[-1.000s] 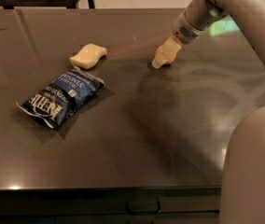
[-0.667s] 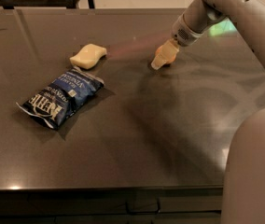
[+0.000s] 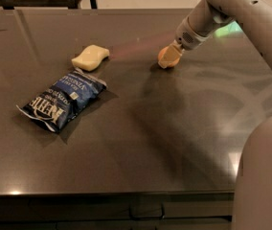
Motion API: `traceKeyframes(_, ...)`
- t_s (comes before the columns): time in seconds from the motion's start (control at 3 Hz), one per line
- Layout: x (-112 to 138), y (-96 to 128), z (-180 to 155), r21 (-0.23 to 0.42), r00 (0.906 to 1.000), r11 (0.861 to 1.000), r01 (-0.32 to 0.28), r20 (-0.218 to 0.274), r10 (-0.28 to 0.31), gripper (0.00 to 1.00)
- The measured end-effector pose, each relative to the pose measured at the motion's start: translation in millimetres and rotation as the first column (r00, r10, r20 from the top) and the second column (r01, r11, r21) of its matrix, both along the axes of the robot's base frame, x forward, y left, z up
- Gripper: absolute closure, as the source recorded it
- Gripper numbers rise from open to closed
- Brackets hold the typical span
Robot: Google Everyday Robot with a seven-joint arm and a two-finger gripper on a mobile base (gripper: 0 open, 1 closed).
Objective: Pick orange
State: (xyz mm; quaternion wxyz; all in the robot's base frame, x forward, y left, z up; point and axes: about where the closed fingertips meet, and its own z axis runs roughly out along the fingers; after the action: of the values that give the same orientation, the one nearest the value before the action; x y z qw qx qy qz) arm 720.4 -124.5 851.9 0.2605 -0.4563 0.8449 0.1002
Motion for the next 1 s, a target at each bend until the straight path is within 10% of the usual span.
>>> traceKeyframes(0.67, -21, 3, 41, 0.032, 0.9999, 0.999, -0.007, 0.009, 0.006, 1.0)
traceKeyframes(1.0, -39, 8, 79, 0.053, 0.9977, 0.997, -0.054, 0.044, 0.052, 1.0)
